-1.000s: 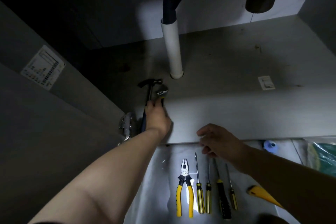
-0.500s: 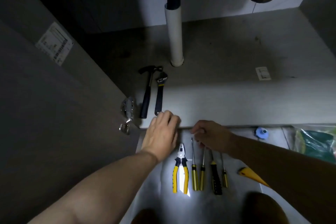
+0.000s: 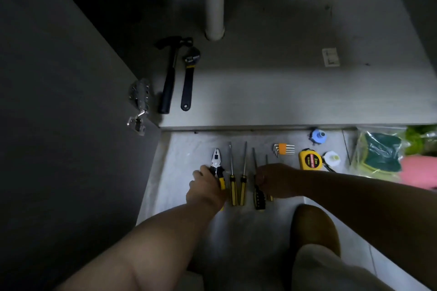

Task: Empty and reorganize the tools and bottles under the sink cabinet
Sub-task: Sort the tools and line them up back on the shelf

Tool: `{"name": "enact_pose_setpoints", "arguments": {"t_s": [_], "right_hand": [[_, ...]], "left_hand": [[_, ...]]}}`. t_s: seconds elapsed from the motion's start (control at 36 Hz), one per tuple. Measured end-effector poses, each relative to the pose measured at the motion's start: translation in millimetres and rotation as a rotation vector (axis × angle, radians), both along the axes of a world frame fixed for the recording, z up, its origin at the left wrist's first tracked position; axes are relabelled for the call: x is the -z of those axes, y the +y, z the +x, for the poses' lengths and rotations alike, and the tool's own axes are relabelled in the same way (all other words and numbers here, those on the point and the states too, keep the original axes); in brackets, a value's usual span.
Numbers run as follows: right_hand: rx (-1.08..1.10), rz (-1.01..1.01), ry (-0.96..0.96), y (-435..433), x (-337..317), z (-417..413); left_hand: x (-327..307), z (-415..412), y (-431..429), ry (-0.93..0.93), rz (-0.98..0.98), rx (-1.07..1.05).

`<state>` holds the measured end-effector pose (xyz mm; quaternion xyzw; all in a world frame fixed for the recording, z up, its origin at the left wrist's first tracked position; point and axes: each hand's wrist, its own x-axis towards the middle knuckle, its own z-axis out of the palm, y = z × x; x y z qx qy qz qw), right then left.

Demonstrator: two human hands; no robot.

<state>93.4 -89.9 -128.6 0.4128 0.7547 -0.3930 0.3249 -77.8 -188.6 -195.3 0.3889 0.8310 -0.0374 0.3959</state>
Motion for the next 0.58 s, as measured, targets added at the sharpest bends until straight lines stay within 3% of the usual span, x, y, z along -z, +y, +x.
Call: {"name": "enact_pose_setpoints", "arguments": {"t_s": [0.11, 0.22, 0.31, 0.44, 0.58], "right_hand": [[-0.039, 0.048, -0.079, -5, 6, 3], [0.037, -0.017, 0.036, -3, 9, -6], [0.197, 0.08, 0.099, -17, 20, -28], [0.392, 0.308, -0.003, -52, 41, -55], [0.464, 0.282, -0.081, -64, 52, -64]], "left_hand": [[5, -6, 2, 0.033, -0.028, 0.102], [4, -24, 8, -0.034, -0.03, 0.201], [3, -42, 12, -0.02, 0.004, 0.314], [1, -65, 10, 0.015, 0.045, 0.417], [-9, -73, 7, 0.135, 0.049, 0.514]]}}
